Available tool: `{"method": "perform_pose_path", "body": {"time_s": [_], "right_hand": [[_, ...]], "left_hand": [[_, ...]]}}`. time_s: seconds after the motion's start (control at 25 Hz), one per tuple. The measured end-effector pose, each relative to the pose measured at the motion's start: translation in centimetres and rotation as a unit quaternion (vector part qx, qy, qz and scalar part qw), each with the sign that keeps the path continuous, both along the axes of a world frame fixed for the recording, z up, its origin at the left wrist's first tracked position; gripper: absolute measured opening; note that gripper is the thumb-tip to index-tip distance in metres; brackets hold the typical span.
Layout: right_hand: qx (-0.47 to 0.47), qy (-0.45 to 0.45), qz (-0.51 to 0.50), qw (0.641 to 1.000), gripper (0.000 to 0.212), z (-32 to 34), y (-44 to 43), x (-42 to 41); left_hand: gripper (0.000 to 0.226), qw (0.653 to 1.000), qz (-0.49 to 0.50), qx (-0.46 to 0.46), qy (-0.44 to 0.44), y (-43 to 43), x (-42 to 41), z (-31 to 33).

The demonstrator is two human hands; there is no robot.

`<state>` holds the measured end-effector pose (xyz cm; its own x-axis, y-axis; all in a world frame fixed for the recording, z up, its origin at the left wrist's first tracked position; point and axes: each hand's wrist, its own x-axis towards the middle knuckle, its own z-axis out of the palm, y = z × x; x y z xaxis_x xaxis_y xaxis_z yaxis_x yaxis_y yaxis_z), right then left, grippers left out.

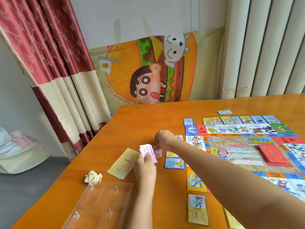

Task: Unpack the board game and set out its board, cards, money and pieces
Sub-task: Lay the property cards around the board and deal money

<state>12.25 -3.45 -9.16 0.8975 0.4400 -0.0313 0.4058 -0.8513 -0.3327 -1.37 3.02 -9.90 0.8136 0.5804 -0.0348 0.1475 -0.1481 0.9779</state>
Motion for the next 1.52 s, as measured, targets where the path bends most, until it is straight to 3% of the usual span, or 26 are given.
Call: {"method": "perform_pose_path", "body": {"time_s": [0.16, 0.36, 0.52, 0.8, 1.0, 1.12, 1.36, 1.52], "right_hand": [[0.126, 0.004, 0.008, 0.992, 0.024, 3.4, -1.7, -1.2], [0.277, 0.161, 0.054, 0.946, 0.021, 7.8, -6.0, -4.0], [0.274, 0.138, 0.097, 0.947, 0.019, 9.1, -9.4, -5.5], [0.307, 0.197, 0.052, 0.930, 0.011, 10.7, -15.2, -5.3], [0.372, 0.182, -0.011, 0.910, 0.004, 11.2, -19.6, -3.8], [0.399, 0.186, -0.045, 0.897, 0.016, 10.7, -21.7, -3.2], [0.468, 0.096, -0.174, 0.861, 0.006, 9.8, -24.8, 0.9], [0.354, 0.001, -0.231, 0.906, 0.008, 10.2, -29.2, 5.5]], "left_hand": [[0.014, 0.990, -0.028, -0.123, -0.056, 0.1, -0.3, 0.6], [0.010, 0.979, -0.049, -0.179, -0.088, -0.7, -0.7, 1.4], [0.014, 0.981, -0.082, -0.150, -0.095, -2.5, -0.9, 2.2], [0.009, 0.977, -0.161, -0.102, -0.095, -6.4, 1.0, 4.9], [0.013, 0.945, -0.241, -0.199, -0.093, -9.9, 3.6, 6.4], [0.015, 0.937, -0.228, -0.241, -0.107, -12.6, 5.8, 6.9], [0.013, 0.931, -0.217, -0.273, -0.107, -17.3, 10.4, 8.0], [0.019, 0.948, -0.233, -0.205, -0.064, -17.1, 14.5, 8.6]]}}
